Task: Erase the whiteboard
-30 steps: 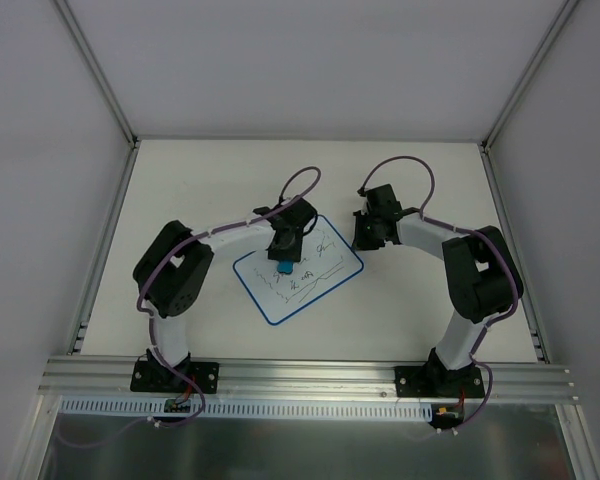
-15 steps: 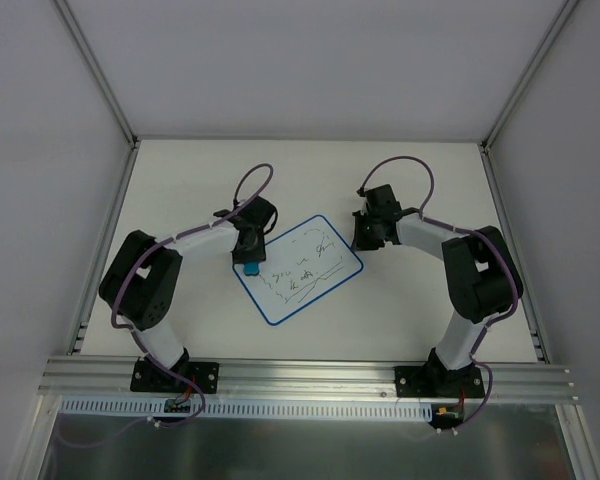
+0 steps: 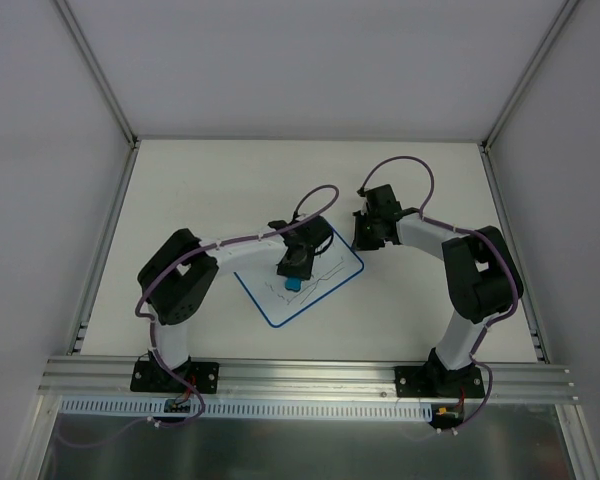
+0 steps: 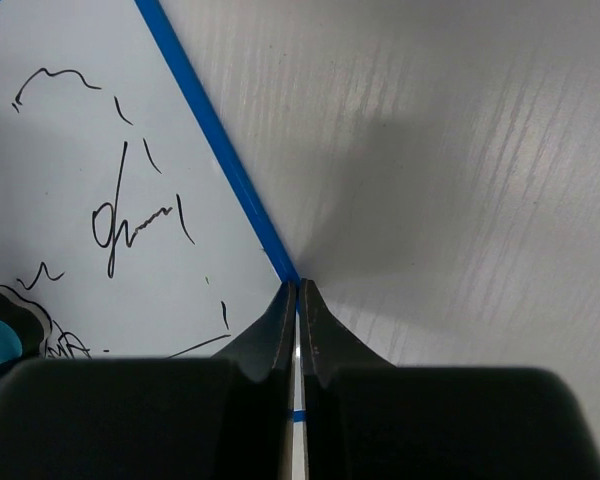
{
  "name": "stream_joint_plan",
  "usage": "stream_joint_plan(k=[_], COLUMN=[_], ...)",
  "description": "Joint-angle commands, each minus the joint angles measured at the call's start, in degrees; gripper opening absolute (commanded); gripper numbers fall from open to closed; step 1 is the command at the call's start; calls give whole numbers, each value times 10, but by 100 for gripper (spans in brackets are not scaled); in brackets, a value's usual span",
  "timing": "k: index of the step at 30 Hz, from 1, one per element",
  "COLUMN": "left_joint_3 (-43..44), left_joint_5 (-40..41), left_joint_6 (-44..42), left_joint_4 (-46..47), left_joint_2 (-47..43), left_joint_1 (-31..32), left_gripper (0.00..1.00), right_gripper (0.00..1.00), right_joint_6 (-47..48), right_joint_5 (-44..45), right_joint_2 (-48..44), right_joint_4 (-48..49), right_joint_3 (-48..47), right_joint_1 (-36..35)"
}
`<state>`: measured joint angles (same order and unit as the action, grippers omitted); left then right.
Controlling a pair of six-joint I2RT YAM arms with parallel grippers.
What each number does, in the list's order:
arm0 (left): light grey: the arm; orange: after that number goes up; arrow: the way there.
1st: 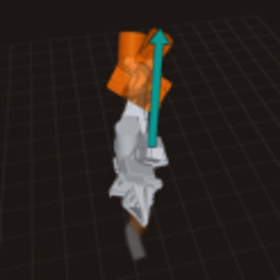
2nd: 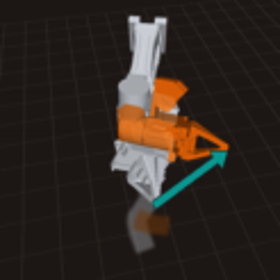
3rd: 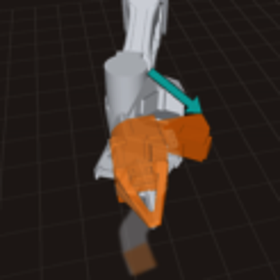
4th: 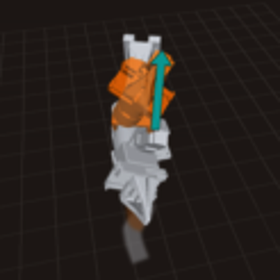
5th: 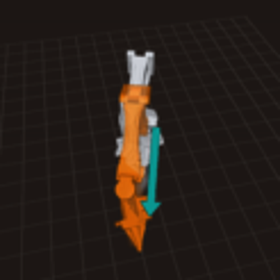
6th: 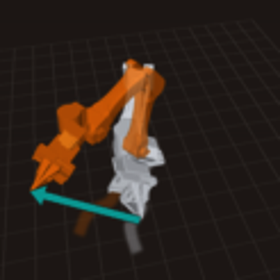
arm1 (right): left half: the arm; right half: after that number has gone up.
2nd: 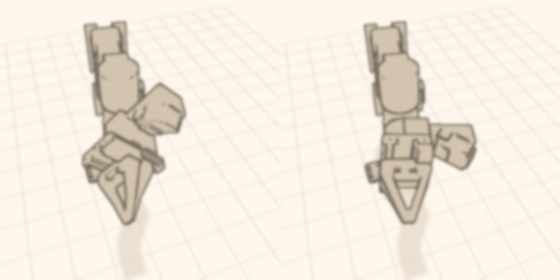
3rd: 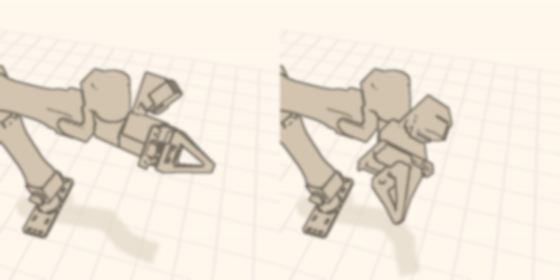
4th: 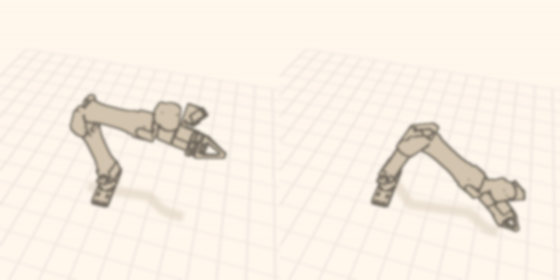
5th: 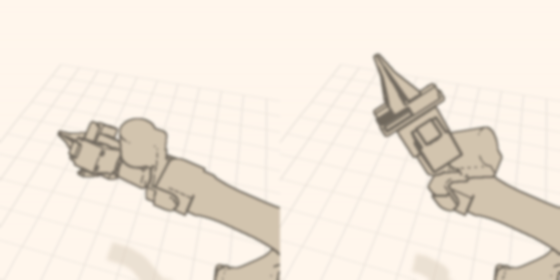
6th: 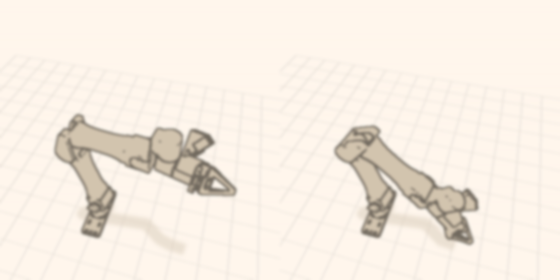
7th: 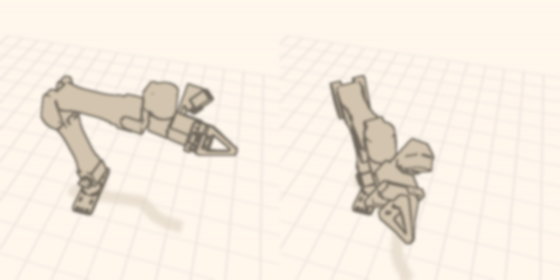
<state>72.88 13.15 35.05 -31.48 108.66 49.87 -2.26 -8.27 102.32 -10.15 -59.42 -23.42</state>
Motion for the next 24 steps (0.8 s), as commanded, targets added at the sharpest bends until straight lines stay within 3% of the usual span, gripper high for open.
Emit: stream_joint_plan(k=[1, 11, 24], left_joint_3=[-70, -230, -209], left_joint_5=[-74, -30, 43], left_joint_6=[43, 76, 66], left_joint_4=[-37, -41, -112], left_joint_2=[22, -104, -110], left_joint_1=[-6, -94, -115], left_gripper=[0, 0, 0], right_gripper=[0, 0, 0], right_joint_6=[18, 18, 18], right_joint_5=[34, 34, 34], right_joint_2=[29, 29, 28], right_joint_4=[-79, -79, -78], right_joint_3=[33, 33, 35], right_joint_1=[-5, -5, -4])
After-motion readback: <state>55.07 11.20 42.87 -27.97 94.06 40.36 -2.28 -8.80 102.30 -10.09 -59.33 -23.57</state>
